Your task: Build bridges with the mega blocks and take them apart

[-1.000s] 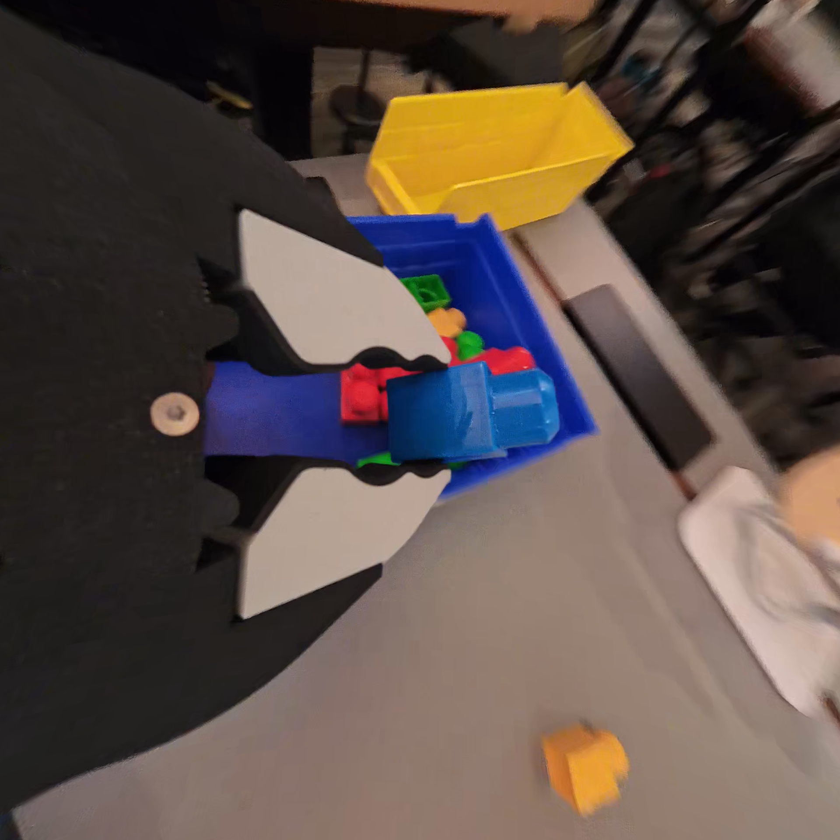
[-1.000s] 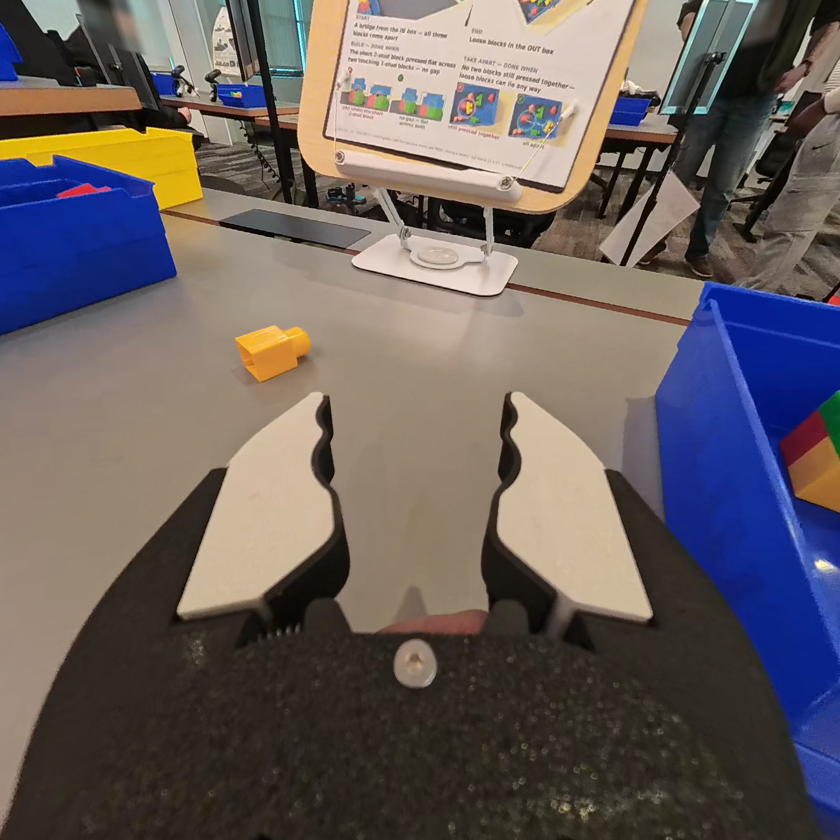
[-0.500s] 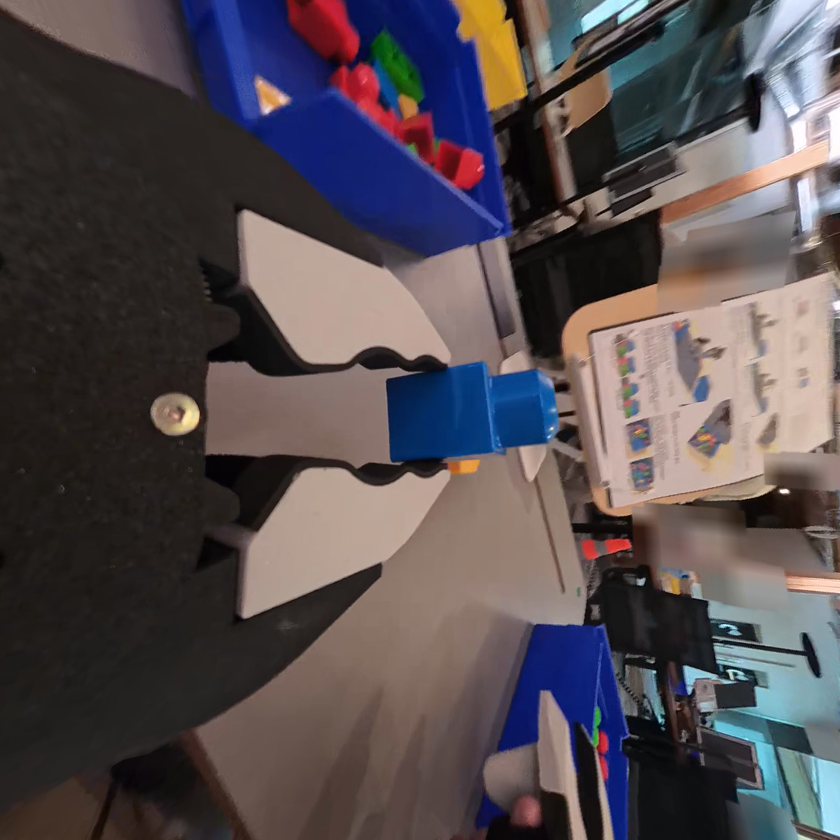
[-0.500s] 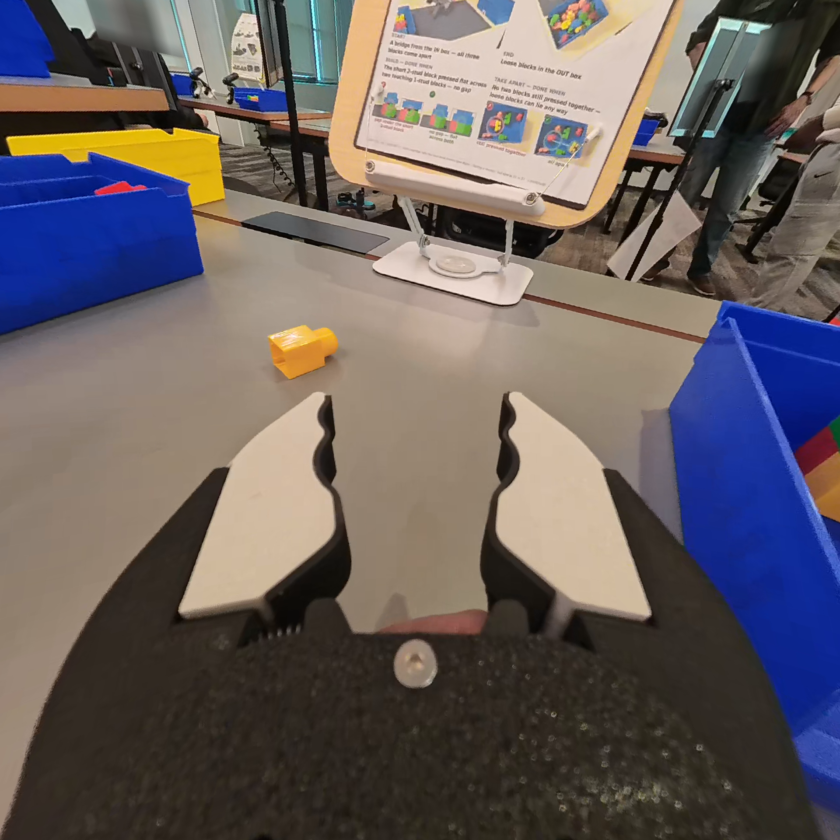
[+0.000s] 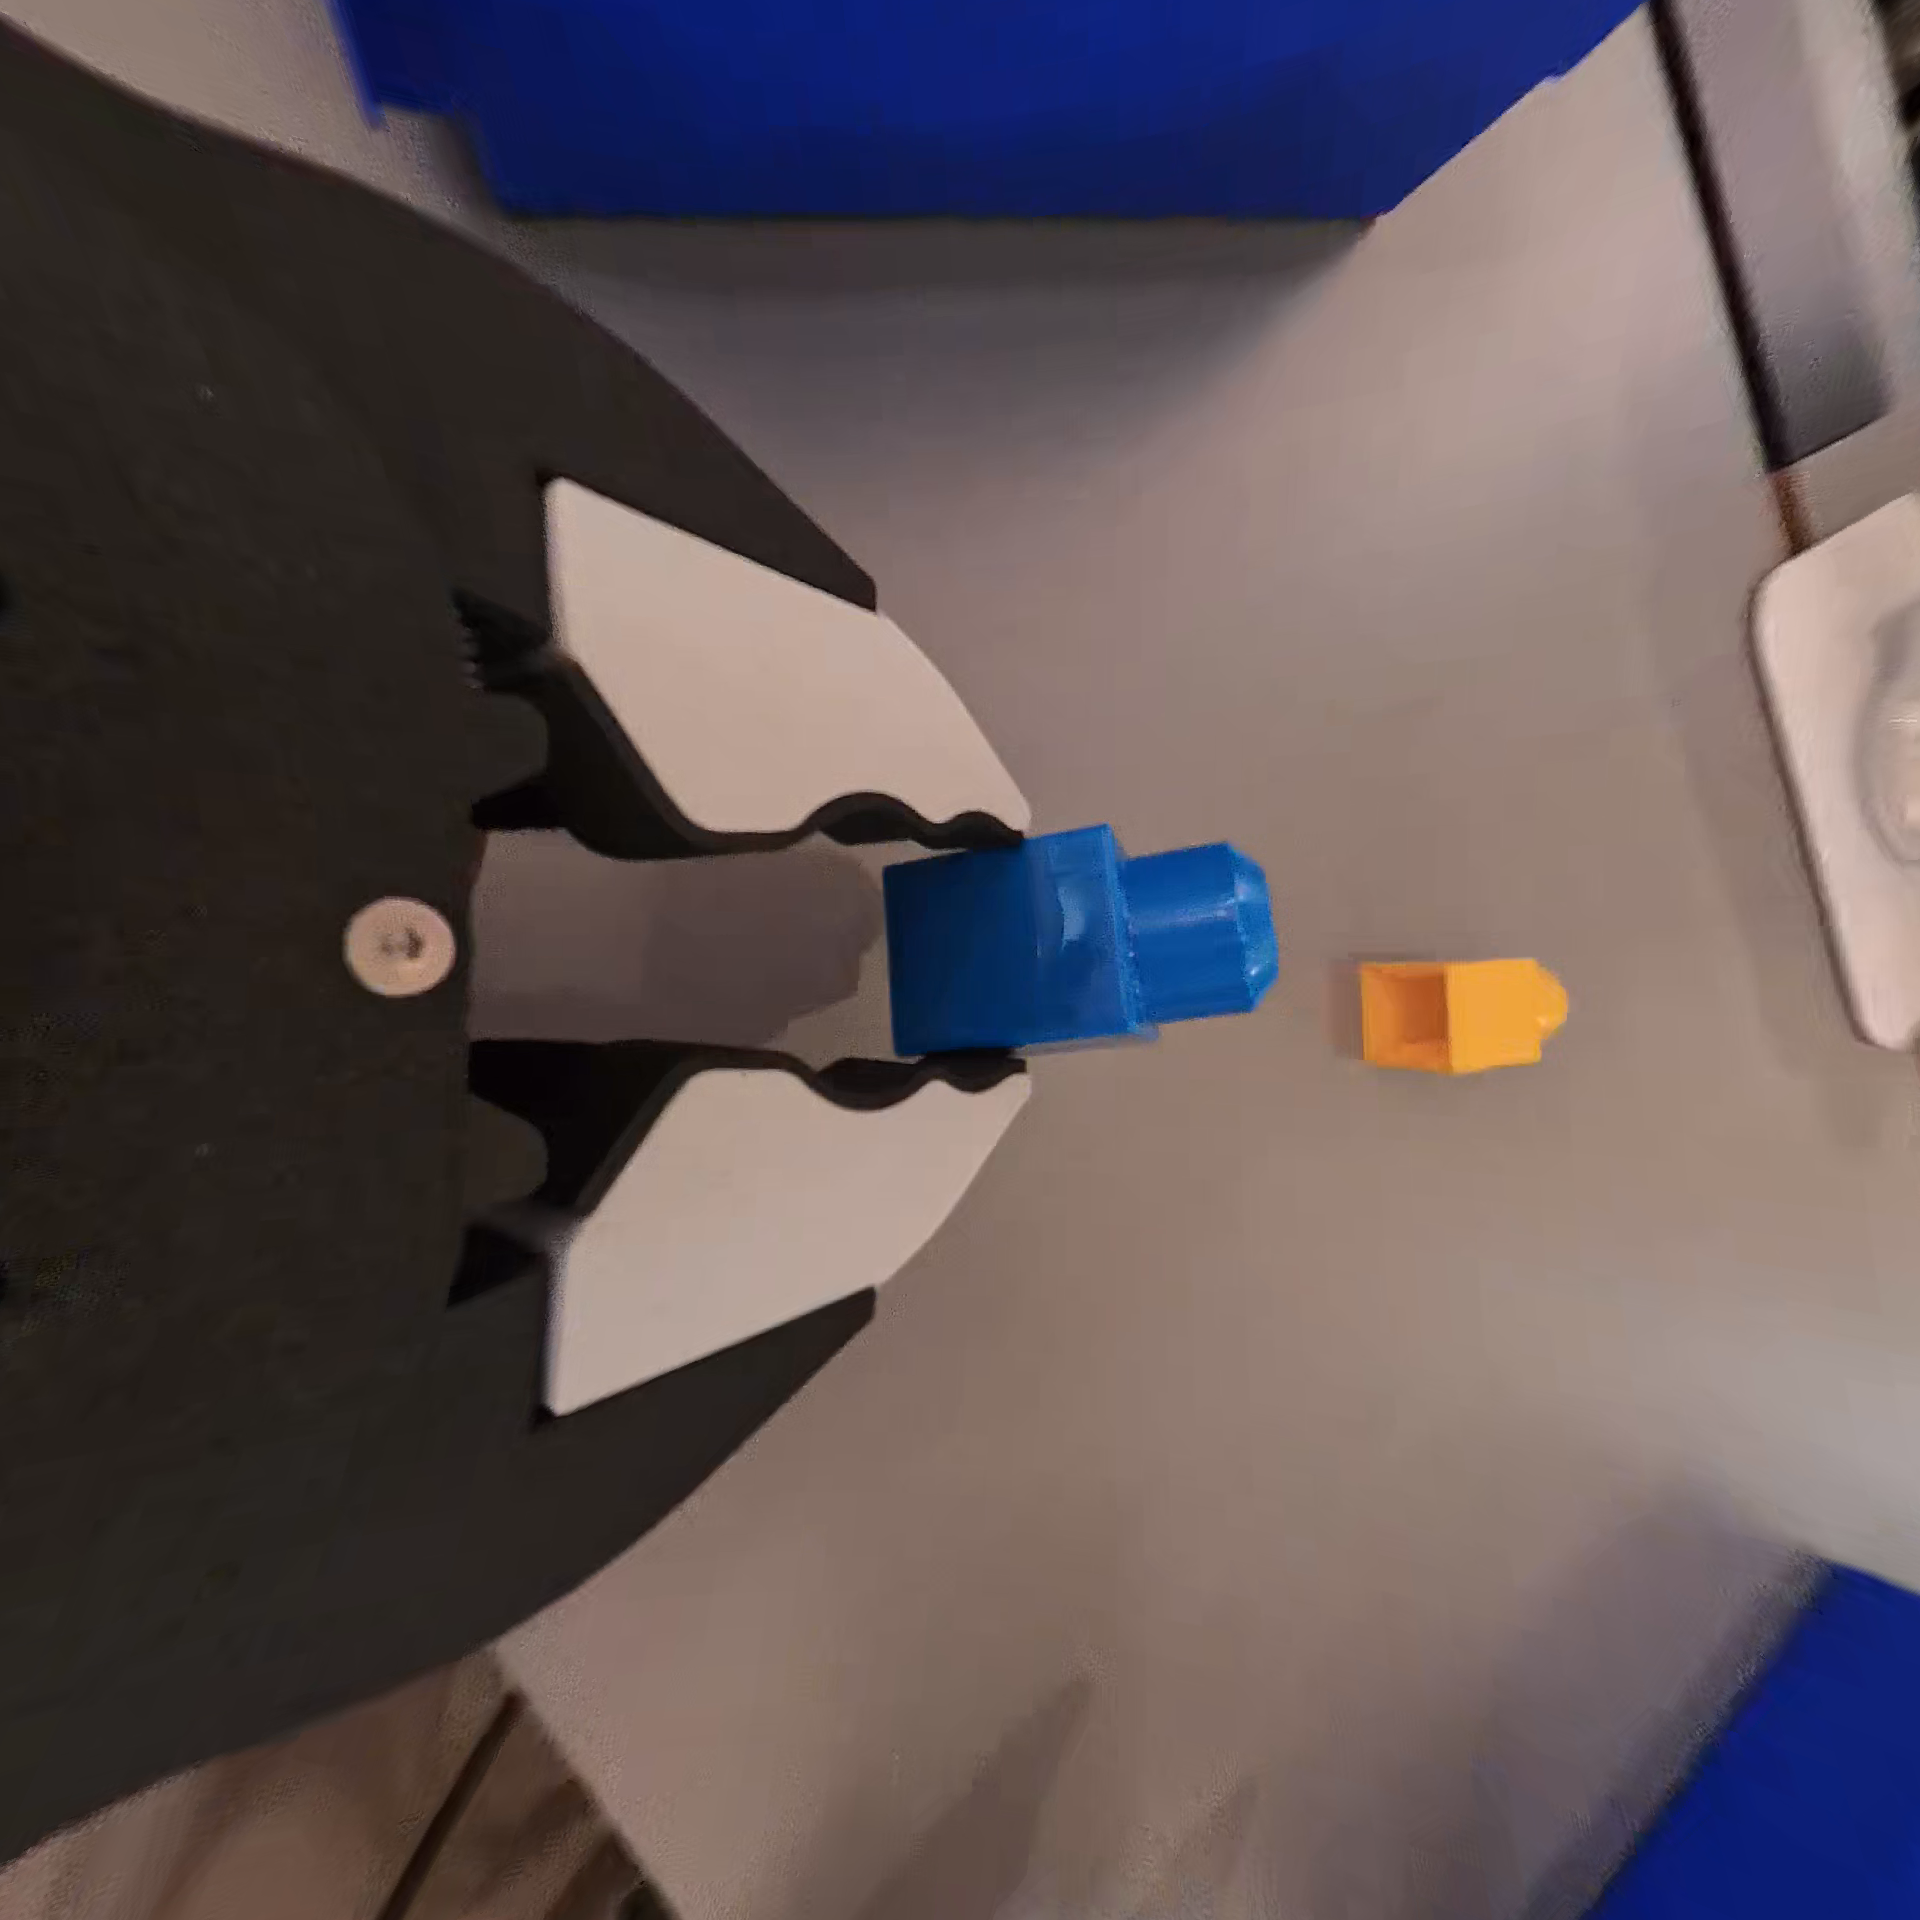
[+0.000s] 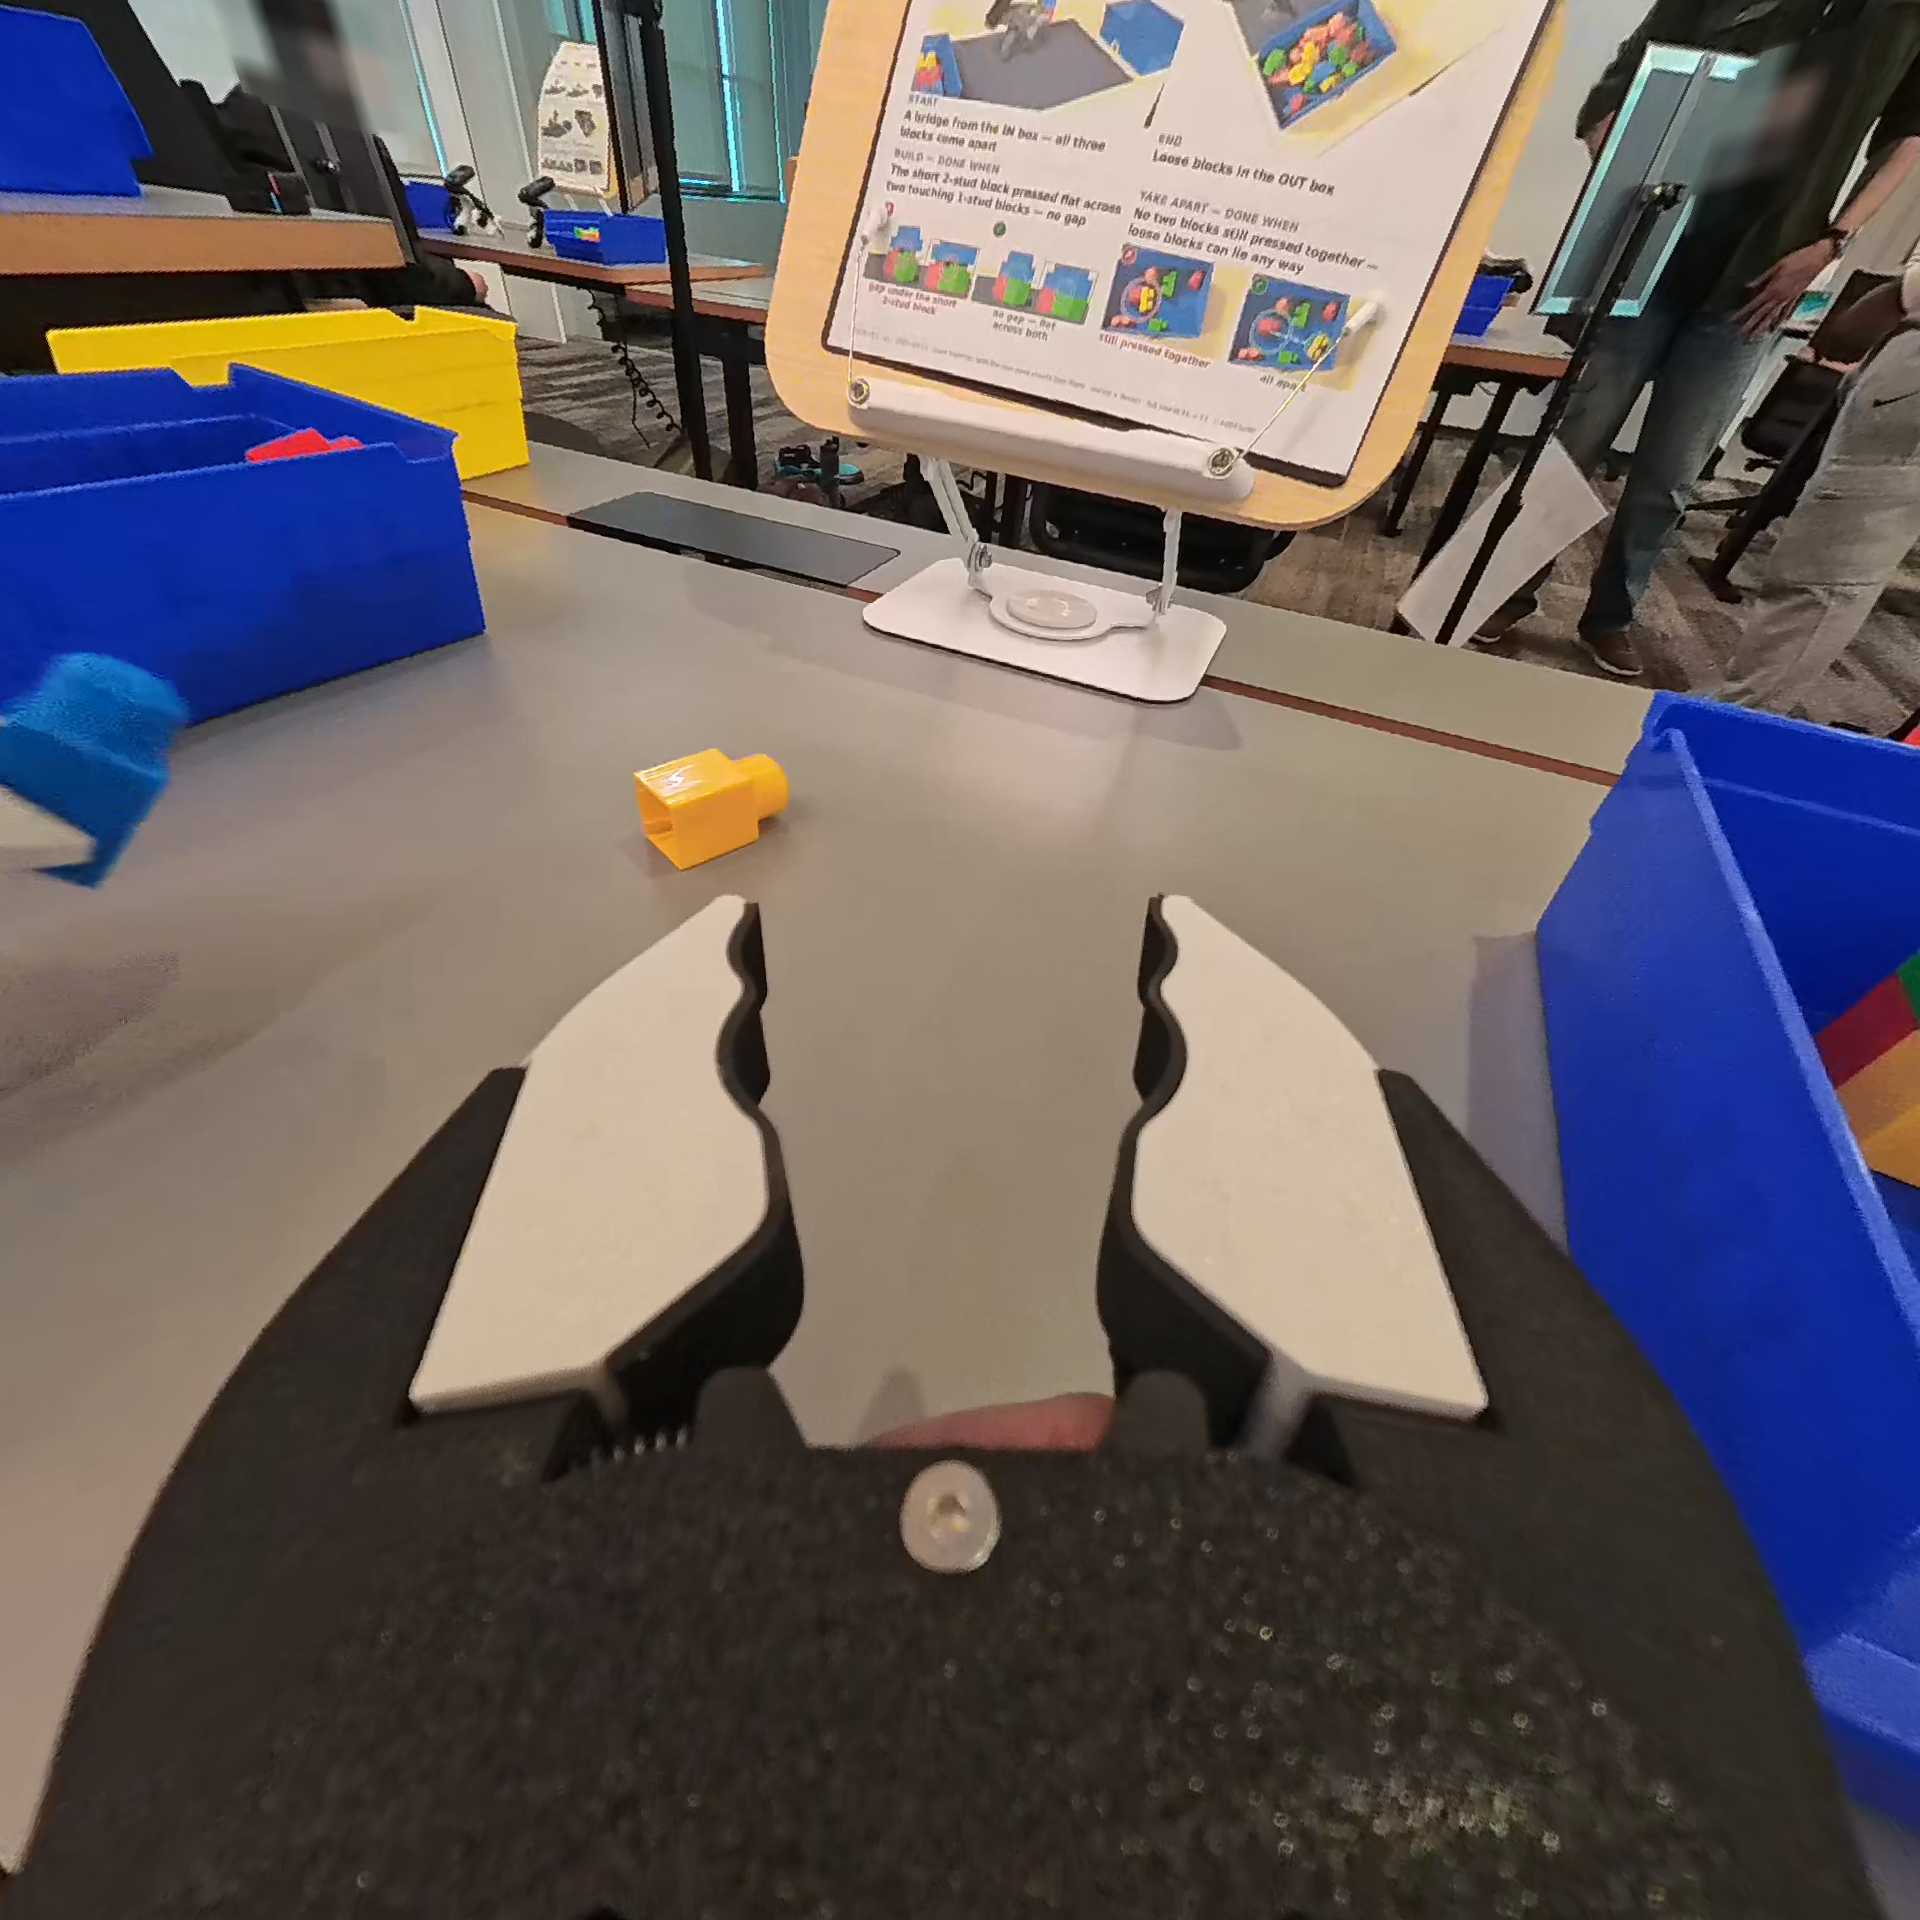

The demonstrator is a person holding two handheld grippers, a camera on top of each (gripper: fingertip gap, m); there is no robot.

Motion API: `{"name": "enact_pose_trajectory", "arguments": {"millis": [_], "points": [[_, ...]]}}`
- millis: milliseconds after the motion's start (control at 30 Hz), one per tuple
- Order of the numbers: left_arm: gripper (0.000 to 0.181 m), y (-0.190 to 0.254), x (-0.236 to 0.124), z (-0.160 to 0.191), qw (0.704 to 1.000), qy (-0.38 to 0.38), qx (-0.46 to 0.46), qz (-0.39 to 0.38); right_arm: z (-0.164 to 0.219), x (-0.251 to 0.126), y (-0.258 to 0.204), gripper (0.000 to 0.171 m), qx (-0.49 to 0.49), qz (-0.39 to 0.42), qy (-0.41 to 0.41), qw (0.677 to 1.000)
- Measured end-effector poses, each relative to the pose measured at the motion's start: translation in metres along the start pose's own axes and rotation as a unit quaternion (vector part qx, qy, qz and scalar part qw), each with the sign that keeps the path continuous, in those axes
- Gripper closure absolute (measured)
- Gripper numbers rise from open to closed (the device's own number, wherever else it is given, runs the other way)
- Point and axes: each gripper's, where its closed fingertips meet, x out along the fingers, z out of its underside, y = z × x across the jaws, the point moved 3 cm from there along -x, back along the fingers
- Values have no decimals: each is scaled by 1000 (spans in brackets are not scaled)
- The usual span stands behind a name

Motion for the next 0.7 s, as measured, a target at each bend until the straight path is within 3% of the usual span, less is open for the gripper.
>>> {"name": "enact_pose_trajectory", "arguments": {"millis": [333,700], "points": [[144,-39,109,-37,974,-223,43,16,5,1,11,103,18,-4,-5,1000],[143,-38,162,-61,961,-264,40,68,13,6,18,104,34,-11,-17,999]]}}
